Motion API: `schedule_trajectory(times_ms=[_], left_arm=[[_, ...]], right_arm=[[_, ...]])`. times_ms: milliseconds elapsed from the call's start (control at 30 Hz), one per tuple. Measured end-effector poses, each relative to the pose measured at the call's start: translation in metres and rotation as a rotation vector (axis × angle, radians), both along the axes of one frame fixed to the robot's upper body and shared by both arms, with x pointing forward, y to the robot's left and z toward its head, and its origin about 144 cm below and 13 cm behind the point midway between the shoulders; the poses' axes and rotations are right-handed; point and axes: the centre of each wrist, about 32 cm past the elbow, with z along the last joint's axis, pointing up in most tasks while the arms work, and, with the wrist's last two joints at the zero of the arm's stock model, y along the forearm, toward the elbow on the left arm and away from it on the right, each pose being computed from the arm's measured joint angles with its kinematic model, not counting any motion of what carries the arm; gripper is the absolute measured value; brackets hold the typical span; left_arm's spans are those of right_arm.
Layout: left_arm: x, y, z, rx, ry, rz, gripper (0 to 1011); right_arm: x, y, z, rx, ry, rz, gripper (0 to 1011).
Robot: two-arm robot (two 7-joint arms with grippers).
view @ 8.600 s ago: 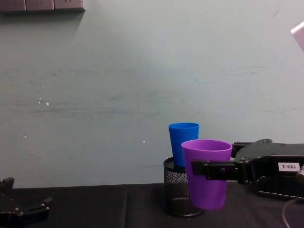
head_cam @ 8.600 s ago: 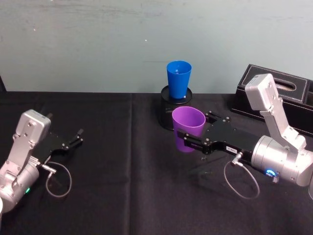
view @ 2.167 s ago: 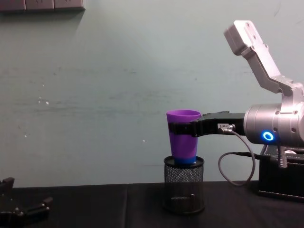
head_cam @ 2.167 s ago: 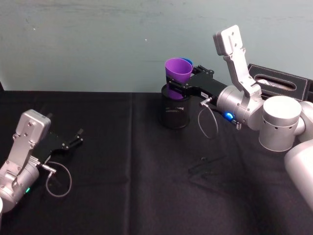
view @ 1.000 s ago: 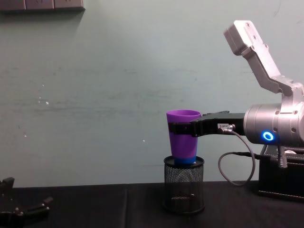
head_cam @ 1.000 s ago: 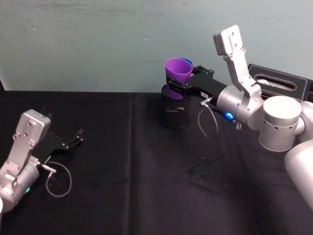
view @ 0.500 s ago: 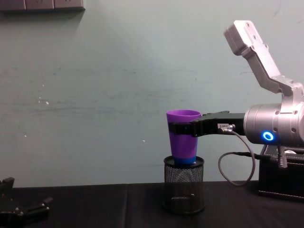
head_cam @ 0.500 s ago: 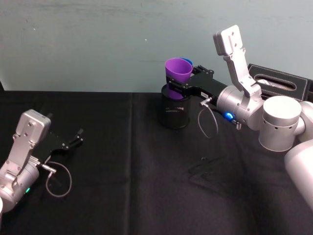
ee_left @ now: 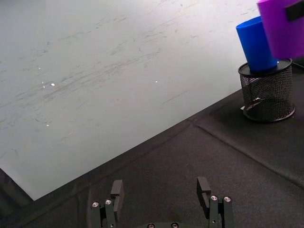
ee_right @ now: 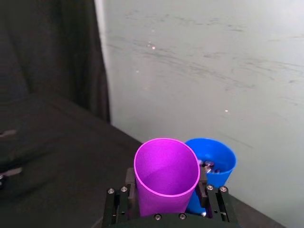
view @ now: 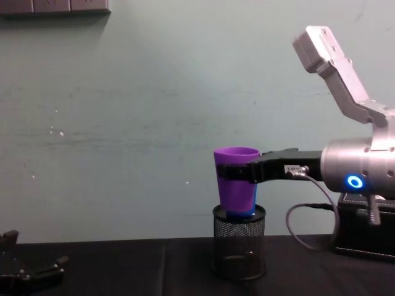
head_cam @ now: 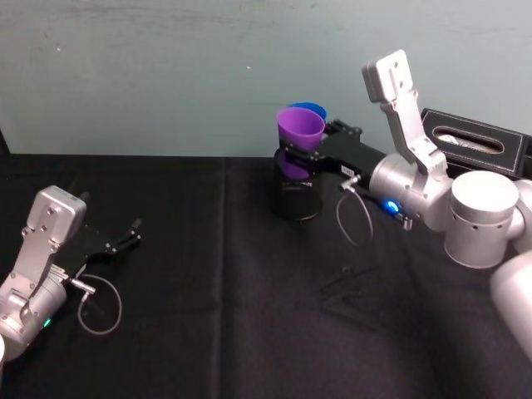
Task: Pick up one cup with a gripper and tap it against the other cup.
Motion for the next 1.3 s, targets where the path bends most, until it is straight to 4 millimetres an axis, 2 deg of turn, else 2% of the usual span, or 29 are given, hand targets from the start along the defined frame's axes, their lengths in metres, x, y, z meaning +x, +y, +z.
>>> schedule_trajectory(times_ms=[367,900,1300], left_arm=[[0.000,0.000,0.000,0.000,0.000,0.000,1011],[0.000,0.000,0.000,0.000,0.000,0.000,1011],[0.000,0.000,0.000,0.000,0.000,0.000,1012]], right_arm=[[-0.026,-0.017,0.001,-0.050,0.017,0.083,736],[-0.050,-0.040,0.010,-0.063,0.074,0.188,736],[-0.063,-0.051,0.008,-0.031,0.122,0.214,736]])
